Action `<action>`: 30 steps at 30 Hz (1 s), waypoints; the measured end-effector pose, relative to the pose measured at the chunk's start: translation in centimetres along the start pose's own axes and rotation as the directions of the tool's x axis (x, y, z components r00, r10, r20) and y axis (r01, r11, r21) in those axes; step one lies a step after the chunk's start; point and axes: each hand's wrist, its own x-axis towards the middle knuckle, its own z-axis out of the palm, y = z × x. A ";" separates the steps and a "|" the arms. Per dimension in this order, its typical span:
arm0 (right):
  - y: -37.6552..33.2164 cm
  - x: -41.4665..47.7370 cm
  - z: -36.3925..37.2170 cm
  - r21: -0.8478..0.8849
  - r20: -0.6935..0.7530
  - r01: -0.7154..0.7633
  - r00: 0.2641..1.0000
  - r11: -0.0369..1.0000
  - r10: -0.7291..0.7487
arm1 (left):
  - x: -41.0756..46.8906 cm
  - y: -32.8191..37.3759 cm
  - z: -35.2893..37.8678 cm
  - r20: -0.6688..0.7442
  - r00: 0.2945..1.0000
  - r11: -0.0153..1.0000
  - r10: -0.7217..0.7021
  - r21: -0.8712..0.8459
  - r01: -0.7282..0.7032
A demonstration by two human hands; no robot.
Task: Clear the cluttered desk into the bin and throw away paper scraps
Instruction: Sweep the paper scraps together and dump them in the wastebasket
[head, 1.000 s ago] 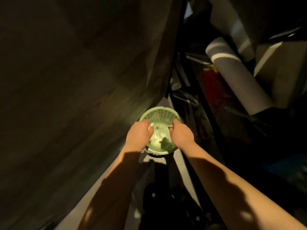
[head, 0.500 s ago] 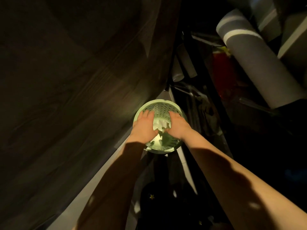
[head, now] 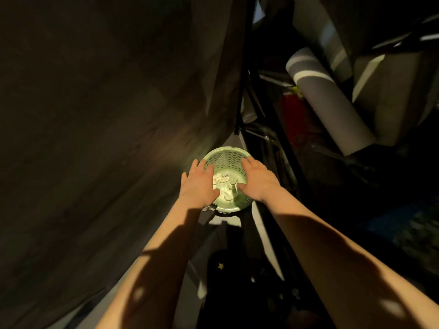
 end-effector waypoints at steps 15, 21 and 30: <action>-6.0 -19.5 -14.0 0.089 -0.156 0.021 0.988 0.996 -0.007 | -17.7 5.8 -17.0 -0.093 0.996 0.997 -0.003 0.082 0.011; -8.2 -27.9 -19.7 0.035 -0.285 0.103 0.954 0.994 -0.089 | -25.6 8.3 -23.3 -0.199 0.978 0.989 0.060 0.144 -0.032; -6.8 -38.2 -26.0 0.143 -0.466 0.175 0.880 0.974 -0.090 | -32.4 14.0 -29.0 -0.289 0.921 0.946 0.261 0.266 -0.184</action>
